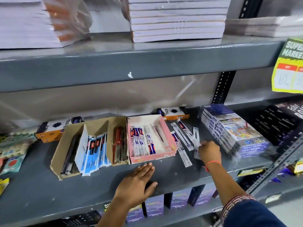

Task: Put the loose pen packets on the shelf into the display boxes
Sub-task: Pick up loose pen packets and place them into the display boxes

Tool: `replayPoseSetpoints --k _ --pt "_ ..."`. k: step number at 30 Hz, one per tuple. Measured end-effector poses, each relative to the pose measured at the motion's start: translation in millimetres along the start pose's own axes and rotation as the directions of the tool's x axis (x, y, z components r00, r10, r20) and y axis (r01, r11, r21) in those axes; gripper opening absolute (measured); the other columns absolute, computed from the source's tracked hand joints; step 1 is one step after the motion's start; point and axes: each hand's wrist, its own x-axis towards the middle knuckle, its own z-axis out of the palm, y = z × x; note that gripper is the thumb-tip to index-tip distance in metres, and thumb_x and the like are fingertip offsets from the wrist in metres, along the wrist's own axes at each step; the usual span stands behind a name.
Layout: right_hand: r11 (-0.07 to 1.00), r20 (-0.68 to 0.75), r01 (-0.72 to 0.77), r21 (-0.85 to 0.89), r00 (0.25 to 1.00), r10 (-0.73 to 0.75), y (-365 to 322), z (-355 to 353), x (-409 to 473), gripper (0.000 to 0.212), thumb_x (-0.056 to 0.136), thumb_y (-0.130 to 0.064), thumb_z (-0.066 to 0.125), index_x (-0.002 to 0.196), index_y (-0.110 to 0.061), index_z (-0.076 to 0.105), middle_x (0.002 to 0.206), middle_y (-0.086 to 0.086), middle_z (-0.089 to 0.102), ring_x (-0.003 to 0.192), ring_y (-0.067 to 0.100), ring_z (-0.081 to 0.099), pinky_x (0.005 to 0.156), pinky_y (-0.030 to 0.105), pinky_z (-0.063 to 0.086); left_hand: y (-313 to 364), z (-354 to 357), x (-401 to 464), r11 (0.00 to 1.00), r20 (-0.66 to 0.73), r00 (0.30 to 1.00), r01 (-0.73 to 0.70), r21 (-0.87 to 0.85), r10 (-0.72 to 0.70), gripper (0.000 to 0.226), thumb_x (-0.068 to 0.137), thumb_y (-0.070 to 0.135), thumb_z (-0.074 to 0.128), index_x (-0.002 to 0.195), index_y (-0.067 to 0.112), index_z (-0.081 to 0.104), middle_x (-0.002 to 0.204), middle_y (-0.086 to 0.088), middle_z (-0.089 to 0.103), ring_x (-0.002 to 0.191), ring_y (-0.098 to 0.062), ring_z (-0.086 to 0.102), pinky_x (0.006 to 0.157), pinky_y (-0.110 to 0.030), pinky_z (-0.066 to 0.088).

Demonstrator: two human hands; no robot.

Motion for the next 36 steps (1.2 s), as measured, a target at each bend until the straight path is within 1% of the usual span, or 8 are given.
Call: replayPoseSetpoints --k 5,8,12,16,21,29,33,36 --pt "0.954 -0.056 -0.074 0.289 0.994 0.094 5 1 -4 0.026 0.088 -0.002 0.048 0.104 -0.002 0.068 0.109 0.024 0.068 0.098 0.036 0.061 0.083 0.032 0.045 4 -3 -1 0.999 -0.035 0.999 0.0 0.051 0.002 0.085 0.083 0.066 -0.012 0.139 0.023 0.035 0.141 0.012 0.013 0.132 -0.005 0.025 0.101 -0.018 0.025" --pt "0.978 0.002 -0.033 0.205 0.999 0.033 7 4 -9 0.023 0.086 -0.005 0.05 0.1 -0.006 0.068 0.106 0.021 0.069 0.089 0.032 0.058 0.08 0.033 0.045 5 -8 -2 0.999 0.07 0.997 0.044 0.003 -0.044 0.075 0.095 0.056 0.0 0.116 0.024 0.064 0.127 0.011 0.053 0.111 -0.007 0.056 0.085 -0.019 0.045" --pt "1.0 0.021 0.017 0.015 1.0 -0.018 8 10 -11 0.025 0.088 -0.015 0.047 0.094 -0.005 0.07 0.102 0.024 0.066 0.091 0.037 0.057 0.071 0.033 0.041 3 -6 -1 1.0 0.036 0.999 0.003 0.027 -0.004 0.096 0.074 0.071 -0.018 0.143 0.02 0.024 0.143 0.013 0.006 0.133 -0.003 0.009 0.106 -0.02 0.011" --pt "0.973 0.04 0.079 -0.218 0.997 -0.072 4 13 -7 0.031 0.09 -0.027 0.053 0.107 -0.001 0.061 0.114 0.022 0.059 0.111 0.038 0.052 0.087 0.039 0.044 5 -11 -2 0.995 0.148 0.985 0.093 -0.016 -0.09 0.08 0.092 0.06 -0.004 0.125 0.02 0.058 0.133 0.01 0.038 0.119 -0.008 0.049 0.095 -0.024 0.033" --pt "0.909 0.076 0.128 -0.396 0.991 -0.107 -5 9 -1 0.03 0.094 -0.016 0.049 0.117 0.0 0.058 0.12 0.021 0.059 0.113 0.035 0.058 0.087 0.038 0.051 1 -5 -2 1.0 0.075 0.997 0.03 0.007 -0.03 0.119 0.046 0.076 -0.038 0.147 0.028 0.003 0.138 0.019 -0.015 0.124 0.004 -0.016 0.102 -0.017 -0.004" --pt "0.915 0.089 0.159 -0.372 0.987 -0.135 3 1 6 0.027 0.089 -0.008 0.045 0.105 0.005 0.063 0.109 0.026 0.066 0.102 0.038 0.064 0.086 0.041 0.053 2 -6 -2 0.999 0.061 0.997 0.037 -0.019 -0.036 0.12 0.047 0.075 -0.038 0.147 0.026 0.006 0.138 0.018 -0.014 0.126 0.005 -0.013 0.102 -0.016 -0.004" --pt "0.776 0.16 0.258 -0.576 0.966 -0.202 1 6 -6 0.033 0.092 -0.006 0.041 0.119 0.0 0.058 0.125 0.018 0.053 0.116 0.033 0.054 0.09 0.039 0.051 4 -10 -1 1.0 0.061 0.998 0.018 -0.007 -0.018 0.095 0.08 0.07 -0.015 0.136 0.02 0.044 0.139 0.01 0.016 0.131 -0.007 0.031 0.103 -0.024 0.018" --pt "0.678 0.168 0.298 -0.672 0.953 -0.253 2 8 -13 0.036 0.094 -0.004 0.039 0.126 -0.004 0.054 0.13 0.015 0.05 0.119 0.028 0.053 0.09 0.034 0.052 2 -1 0 1.0 -0.003 1.0 0.02 -0.006 -0.02 0.112 0.059 0.075 -0.031 0.146 0.025 0.017 0.14 0.016 -0.005 0.133 0.002 0.001 0.105 -0.017 0.0"
